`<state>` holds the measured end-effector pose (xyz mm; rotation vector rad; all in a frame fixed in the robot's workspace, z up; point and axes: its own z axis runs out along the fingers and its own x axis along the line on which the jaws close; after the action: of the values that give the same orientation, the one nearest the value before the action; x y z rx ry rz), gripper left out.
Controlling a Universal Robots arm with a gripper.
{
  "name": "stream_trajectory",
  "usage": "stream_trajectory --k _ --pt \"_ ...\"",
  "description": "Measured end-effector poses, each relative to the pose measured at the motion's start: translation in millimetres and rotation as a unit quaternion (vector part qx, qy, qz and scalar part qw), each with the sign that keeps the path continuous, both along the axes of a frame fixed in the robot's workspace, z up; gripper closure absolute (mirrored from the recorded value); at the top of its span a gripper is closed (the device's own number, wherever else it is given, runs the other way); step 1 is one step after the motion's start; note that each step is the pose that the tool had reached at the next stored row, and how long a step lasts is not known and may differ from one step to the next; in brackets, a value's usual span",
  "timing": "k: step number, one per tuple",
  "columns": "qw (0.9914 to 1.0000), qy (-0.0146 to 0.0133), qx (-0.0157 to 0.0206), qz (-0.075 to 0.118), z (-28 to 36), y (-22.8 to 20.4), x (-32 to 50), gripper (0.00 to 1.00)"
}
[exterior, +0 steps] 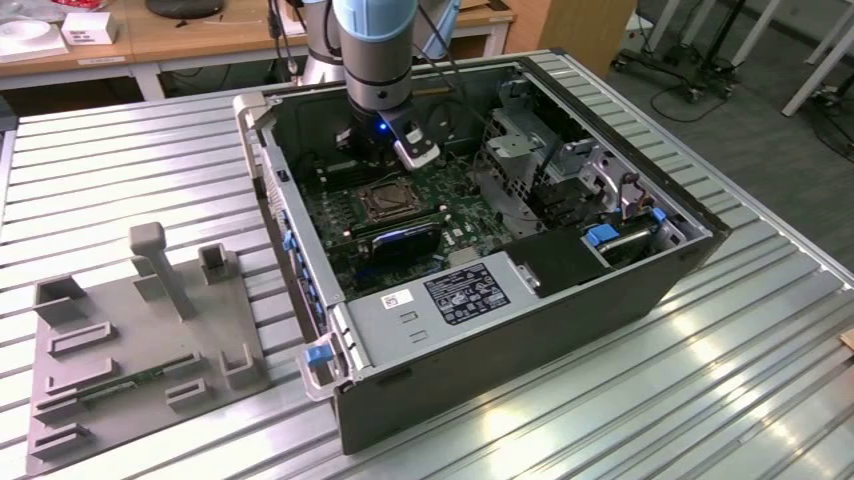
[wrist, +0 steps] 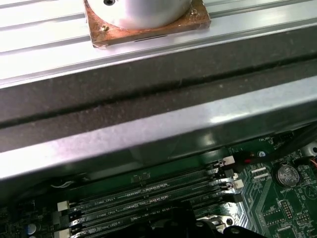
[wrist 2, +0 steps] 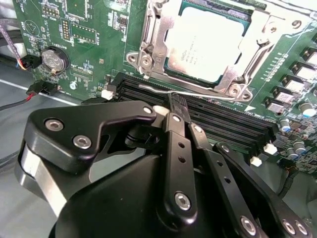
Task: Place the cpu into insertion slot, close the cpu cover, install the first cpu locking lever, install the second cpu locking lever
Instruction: 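Install the first cpu locking lever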
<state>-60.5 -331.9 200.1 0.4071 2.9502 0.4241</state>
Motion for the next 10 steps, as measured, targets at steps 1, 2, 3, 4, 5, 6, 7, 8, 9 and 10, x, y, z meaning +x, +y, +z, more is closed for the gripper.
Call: stream_trajectory --k 1,2,3,4,5,6,7,8,9,10 --pt "1.00000 0.0000 0.0000 0.000 -0.1 -0.1 0.0 0.89" --pt "1.00000 0.0000 0.0000 0.000 -0.1 -0.2 0.0 0.89" --pt "1.00000 0.0000 0.0000 0.000 -0.2 -0.5 0.0 0.89" --pt "1.00000 0.0000 0.0000 0.000 -0.3 -0.7 0.0 0.89" --pt "1.00000 0.0000 0.0000 0.000 -0.4 -0.8 0.0 0.89" --pt "1.00000 0.0000 0.0000 0.000 -0.5 -0.8 0.0 0.89" --pt "1.00000 0.0000 0.0000 0.000 -0.8 -0.8 0.0 0.89" --pt "1.00000 0.0000 0.0000 0.000 -1.2 -0.8 0.0 0.89" --pt "1.00000 0.0000 0.0000 0.000 -1.5 -0.8 0.0 0.89" --pt "1.00000 0.0000 0.0000 0.000 -1.9 -0.8 0.0 0.89"
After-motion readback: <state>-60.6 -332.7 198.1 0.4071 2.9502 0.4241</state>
